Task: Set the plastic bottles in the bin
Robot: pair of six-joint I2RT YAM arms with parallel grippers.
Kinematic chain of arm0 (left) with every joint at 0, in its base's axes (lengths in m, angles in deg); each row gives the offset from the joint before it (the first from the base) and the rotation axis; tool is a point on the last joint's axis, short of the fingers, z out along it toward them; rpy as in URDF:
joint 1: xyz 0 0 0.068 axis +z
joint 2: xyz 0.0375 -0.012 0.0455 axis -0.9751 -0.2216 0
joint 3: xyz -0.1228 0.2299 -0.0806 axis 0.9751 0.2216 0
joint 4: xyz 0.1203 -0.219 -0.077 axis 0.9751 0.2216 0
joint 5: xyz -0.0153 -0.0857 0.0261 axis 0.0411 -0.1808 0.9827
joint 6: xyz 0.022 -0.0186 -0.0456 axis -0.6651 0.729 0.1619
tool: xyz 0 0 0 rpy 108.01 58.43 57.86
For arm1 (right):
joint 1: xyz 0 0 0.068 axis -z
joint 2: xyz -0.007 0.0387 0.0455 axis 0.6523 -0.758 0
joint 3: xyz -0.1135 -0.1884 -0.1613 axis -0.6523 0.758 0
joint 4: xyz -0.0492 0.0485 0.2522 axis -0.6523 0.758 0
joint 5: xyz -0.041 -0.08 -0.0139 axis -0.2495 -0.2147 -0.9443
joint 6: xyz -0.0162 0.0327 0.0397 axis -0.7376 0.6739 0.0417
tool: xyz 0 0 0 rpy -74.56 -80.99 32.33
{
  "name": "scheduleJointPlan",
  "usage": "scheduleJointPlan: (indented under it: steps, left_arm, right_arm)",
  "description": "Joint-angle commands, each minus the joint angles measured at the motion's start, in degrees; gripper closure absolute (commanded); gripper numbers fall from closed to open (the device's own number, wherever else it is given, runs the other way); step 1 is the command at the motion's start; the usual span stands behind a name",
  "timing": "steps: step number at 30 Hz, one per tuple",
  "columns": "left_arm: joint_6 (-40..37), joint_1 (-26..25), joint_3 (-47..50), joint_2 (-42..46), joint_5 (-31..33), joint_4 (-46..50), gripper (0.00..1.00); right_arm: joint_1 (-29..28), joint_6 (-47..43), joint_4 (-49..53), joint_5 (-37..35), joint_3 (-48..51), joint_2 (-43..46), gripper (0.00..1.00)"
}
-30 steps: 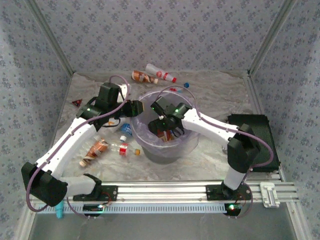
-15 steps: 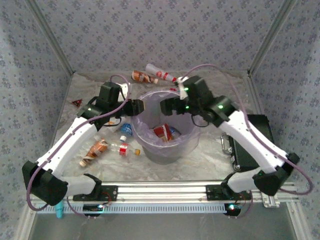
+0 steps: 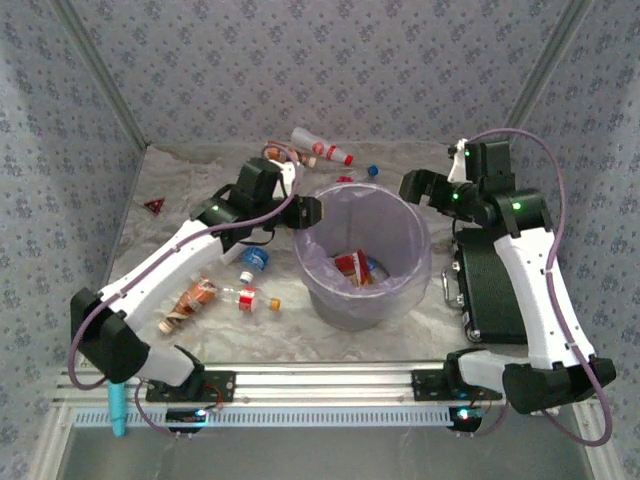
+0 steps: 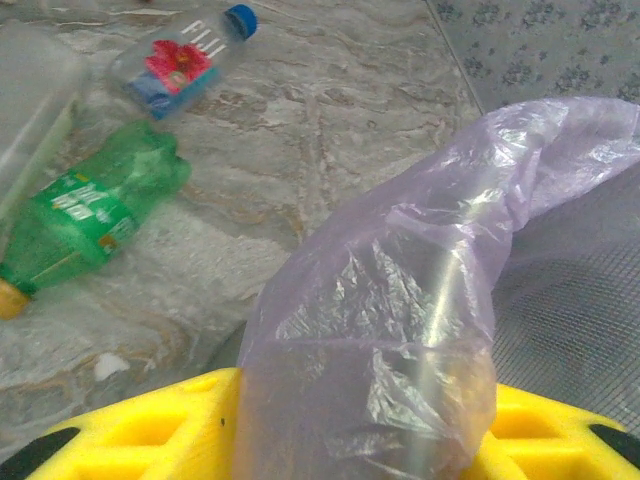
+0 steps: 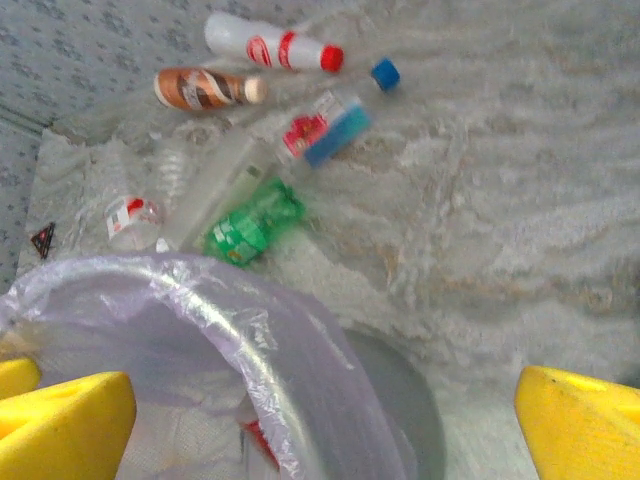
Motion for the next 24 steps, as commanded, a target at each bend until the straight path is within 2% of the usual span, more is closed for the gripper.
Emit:
scheduleJointPlan:
  steps: [1,5,8,11,13,15,20,24]
  left_arm:
    - [-0.8,-2.2,-2.3,-4.1,1.1,0.0,0.52]
    - [-1.2,-2.7,-4.9,-7.1,0.3,-1.1,0.51]
    - [-2.4,-3.0,-7.2,-8.4,-0.3,-0.5,0.41]
    - [-4.2,-3.0,-8.8,-8.4,-0.9,0.5,0.25]
    - [-6.0,-3.0,-9.7,-7.6,-0.7,1.2,0.10]
    - [-7.9,-3.0,-10.8,-6.4,0.0,2.5,0.02]
    - [-13.0,-2.7,-13.3,-2.8,2.2,5.7,0.00]
    - [-15.1,-0.3,-13.7,1.0,4.7,8.8,0.00]
  right_arm:
    - [1.6,-1.2,4.7,7.6,1.6,1.2,0.02]
    - [1.9,-2.0,4.9,8.6,4.1,1.2,0.02]
    - [2.3,-2.3,3.8,9.0,6.0,0.5,0.03]
    - [2.6,-2.4,2.1,9.3,7.4,-0.3,0.04]
    - [2.8,-2.4,1.3,9.0,8.0,-0.8,0.05]
    - [2.9,-2.4,0.8,8.4,8.4,-1.1,0.05]
    - [3.4,-2.3,-0.4,7.3,9.3,-1.3,0.06]
    - [3.5,-2.3,-1.1,7.1,9.5,-1.3,0.07]
